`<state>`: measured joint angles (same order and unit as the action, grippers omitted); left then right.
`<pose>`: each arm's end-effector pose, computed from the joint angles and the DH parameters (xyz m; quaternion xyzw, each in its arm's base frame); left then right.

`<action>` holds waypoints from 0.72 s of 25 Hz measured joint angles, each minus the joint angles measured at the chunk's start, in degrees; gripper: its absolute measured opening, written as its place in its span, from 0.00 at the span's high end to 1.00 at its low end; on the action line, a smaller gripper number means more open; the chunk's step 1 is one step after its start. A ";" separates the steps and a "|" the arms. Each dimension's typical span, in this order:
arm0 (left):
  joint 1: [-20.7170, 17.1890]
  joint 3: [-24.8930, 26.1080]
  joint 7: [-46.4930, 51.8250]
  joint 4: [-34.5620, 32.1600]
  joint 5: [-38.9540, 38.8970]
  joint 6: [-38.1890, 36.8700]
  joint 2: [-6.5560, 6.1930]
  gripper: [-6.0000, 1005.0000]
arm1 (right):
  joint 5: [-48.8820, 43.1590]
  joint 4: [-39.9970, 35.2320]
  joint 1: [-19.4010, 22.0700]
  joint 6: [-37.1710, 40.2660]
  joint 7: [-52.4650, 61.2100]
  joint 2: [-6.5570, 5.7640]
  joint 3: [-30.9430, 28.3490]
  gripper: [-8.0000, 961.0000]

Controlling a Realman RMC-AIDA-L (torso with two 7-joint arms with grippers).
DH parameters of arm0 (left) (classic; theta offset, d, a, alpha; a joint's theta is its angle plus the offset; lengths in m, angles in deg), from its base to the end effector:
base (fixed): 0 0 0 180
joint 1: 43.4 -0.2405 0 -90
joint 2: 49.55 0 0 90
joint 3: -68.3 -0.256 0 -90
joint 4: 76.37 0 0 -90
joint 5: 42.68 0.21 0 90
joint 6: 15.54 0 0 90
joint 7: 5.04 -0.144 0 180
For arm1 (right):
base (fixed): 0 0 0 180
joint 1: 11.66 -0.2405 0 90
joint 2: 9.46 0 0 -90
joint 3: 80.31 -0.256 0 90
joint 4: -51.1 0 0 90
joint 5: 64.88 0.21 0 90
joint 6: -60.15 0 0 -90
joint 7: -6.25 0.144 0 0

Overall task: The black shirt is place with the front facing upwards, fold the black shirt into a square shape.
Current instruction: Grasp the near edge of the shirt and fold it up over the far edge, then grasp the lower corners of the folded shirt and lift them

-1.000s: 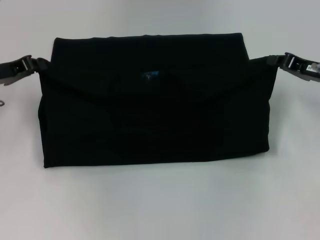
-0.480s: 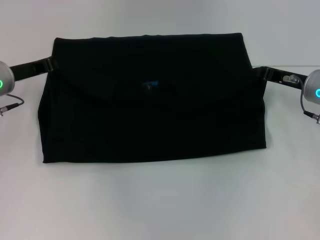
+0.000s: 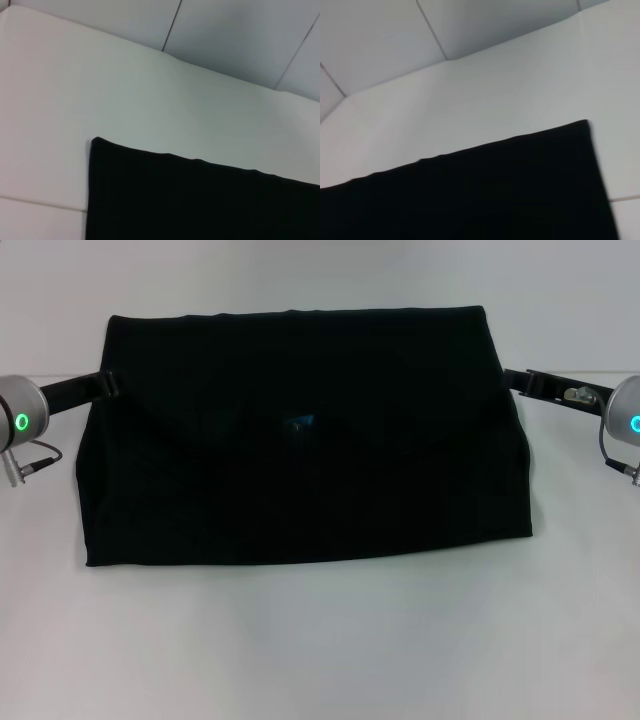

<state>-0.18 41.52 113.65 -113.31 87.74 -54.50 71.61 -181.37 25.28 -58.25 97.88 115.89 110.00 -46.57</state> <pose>-0.2924 0.4498 0.0420 -0.7052 -0.5149 -0.2029 0.4432 0.2625 0.4583 0.0012 -0.7429 0.4991 0.2245 0.3855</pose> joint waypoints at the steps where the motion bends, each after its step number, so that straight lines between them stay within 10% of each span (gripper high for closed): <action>1: -0.07 0.15 0.17 0.06 -0.28 0.07 -0.10 0.84 | 0.78 -0.03 0.26 0.61 -0.60 -0.09 -0.07 0.79; 9: -1.75 -0.16 4.10 0.94 -1.47 -3.72 -3.30 0.67 | 12.80 -1.03 5.53 9.21 -5.68 -2.01 -0.26 0.57; 18: -6.39 0.08 6.41 3.33 -1.20 -36.46 -13.43 0.36 | 9.36 -1.98 11.14 40.67 -20.07 -5.79 0.46 0.17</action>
<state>-6.57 41.60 120.06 -109.98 86.54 -90.97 58.18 -172.01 23.30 -47.10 138.54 95.81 104.21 -46.11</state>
